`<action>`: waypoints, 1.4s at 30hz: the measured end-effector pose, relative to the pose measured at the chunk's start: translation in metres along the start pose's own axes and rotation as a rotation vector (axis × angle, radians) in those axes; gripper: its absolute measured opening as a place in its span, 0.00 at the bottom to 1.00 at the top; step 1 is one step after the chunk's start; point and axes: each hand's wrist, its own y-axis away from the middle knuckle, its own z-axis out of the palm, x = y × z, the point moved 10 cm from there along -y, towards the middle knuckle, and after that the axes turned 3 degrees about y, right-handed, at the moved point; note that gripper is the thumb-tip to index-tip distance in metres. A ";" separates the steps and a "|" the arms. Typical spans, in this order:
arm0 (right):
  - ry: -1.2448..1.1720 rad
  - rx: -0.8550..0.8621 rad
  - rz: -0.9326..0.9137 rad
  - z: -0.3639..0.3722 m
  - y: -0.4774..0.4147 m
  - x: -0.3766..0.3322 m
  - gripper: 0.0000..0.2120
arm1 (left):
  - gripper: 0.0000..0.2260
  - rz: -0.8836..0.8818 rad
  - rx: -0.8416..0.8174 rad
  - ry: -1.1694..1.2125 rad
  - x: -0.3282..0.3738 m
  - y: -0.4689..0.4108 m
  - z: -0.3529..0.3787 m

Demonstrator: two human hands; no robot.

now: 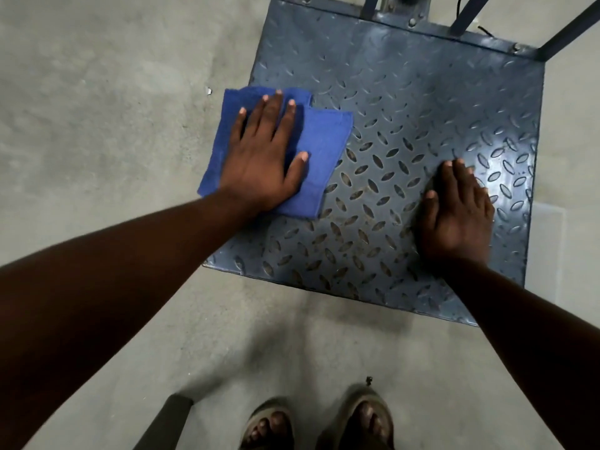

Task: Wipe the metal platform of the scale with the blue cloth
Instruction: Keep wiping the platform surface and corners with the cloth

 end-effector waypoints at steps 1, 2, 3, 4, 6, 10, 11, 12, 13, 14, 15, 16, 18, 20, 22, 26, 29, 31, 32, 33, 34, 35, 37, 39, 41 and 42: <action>0.000 -0.001 0.004 0.000 0.000 0.001 0.29 | 0.35 0.003 0.008 0.010 0.000 0.011 0.000; 0.001 -0.001 0.007 0.001 0.000 0.001 0.29 | 0.34 0.003 -0.005 0.008 0.000 0.024 0.001; 0.001 -0.001 0.009 0.002 0.000 0.001 0.29 | 0.34 0.004 -0.033 -0.008 0.000 0.038 0.004; 0.001 -0.001 0.010 0.002 0.000 0.001 0.29 | 0.34 0.015 -0.066 -0.036 0.002 0.054 0.008; -0.004 -0.002 0.006 0.002 -0.001 0.000 0.28 | 0.35 0.070 -0.113 -0.088 0.008 0.094 0.015; 0.001 -0.010 0.008 0.003 0.000 0.003 0.27 | 0.36 0.242 -0.171 -0.114 0.028 0.173 0.032; 0.003 -0.011 0.009 0.004 0.000 0.003 0.27 | 0.36 0.264 -0.182 -0.110 0.033 0.184 0.036; 0.001 -0.012 0.007 0.004 -0.001 0.003 0.27 | 0.36 0.268 -0.185 -0.104 0.036 0.190 0.039; 0.001 -0.015 0.008 0.004 -0.001 0.003 0.27 | 0.36 0.265 -0.186 -0.096 0.037 0.192 0.040; 0.001 -0.018 0.014 0.005 -0.001 0.003 0.27 | 0.36 0.269 -0.188 -0.085 0.038 0.191 0.040; 0.001 -0.017 0.017 0.005 -0.001 0.004 0.27 | 0.36 0.286 -0.188 -0.076 0.039 0.187 0.039; 0.000 -0.016 0.017 0.005 -0.001 0.004 0.27 | 0.35 0.310 -0.189 -0.069 0.040 0.182 0.037; 0.005 -0.014 0.014 0.005 -0.001 0.004 0.27 | 0.34 0.351 -0.194 -0.075 0.041 0.166 0.037; 0.009 -0.008 0.013 0.004 -0.001 0.004 0.27 | 0.34 0.371 -0.197 -0.102 0.045 0.143 0.039; 0.008 -0.005 0.015 0.004 -0.001 0.003 0.27 | 0.34 0.393 -0.204 -0.113 0.050 0.123 0.039; 0.006 -0.009 0.018 0.003 -0.001 0.003 0.28 | 0.35 0.441 -0.219 -0.115 0.054 0.078 0.036; 0.004 -0.005 0.014 0.001 0.000 0.003 0.28 | 0.36 0.293 -0.151 -0.089 0.048 0.017 0.030; -0.004 0.000 0.008 0.001 -0.001 0.001 0.29 | 0.36 0.178 -0.116 -0.068 0.040 -0.017 0.027; -0.002 0.003 0.007 0.002 -0.001 0.001 0.29 | 0.36 0.136 -0.113 -0.066 0.036 -0.027 0.026; 0.003 0.006 0.009 0.002 -0.001 0.002 0.29 | 0.36 0.104 -0.112 -0.065 0.034 -0.033 0.027; 0.005 0.007 0.008 0.002 -0.001 0.003 0.29 | 0.37 0.083 -0.111 -0.064 0.034 -0.036 0.029; 0.000 0.005 0.007 0.001 -0.001 0.003 0.29 | 0.37 0.069 -0.110 -0.063 0.034 -0.036 0.028; -0.008 -0.002 0.010 0.001 0.000 0.002 0.29 | 0.37 0.043 -0.096 -0.058 0.033 -0.025 0.026; -0.005 0.003 0.010 0.000 -0.001 0.001 0.29 | 0.38 0.020 -0.089 -0.058 0.028 -0.004 0.024; 0.000 -0.003 0.012 0.001 -0.001 0.002 0.28 | 0.38 0.003 -0.107 -0.061 0.022 0.025 0.022; -0.001 -0.008 0.011 0.002 -0.001 0.002 0.28 | 0.38 -0.012 -0.116 -0.068 0.019 0.042 0.021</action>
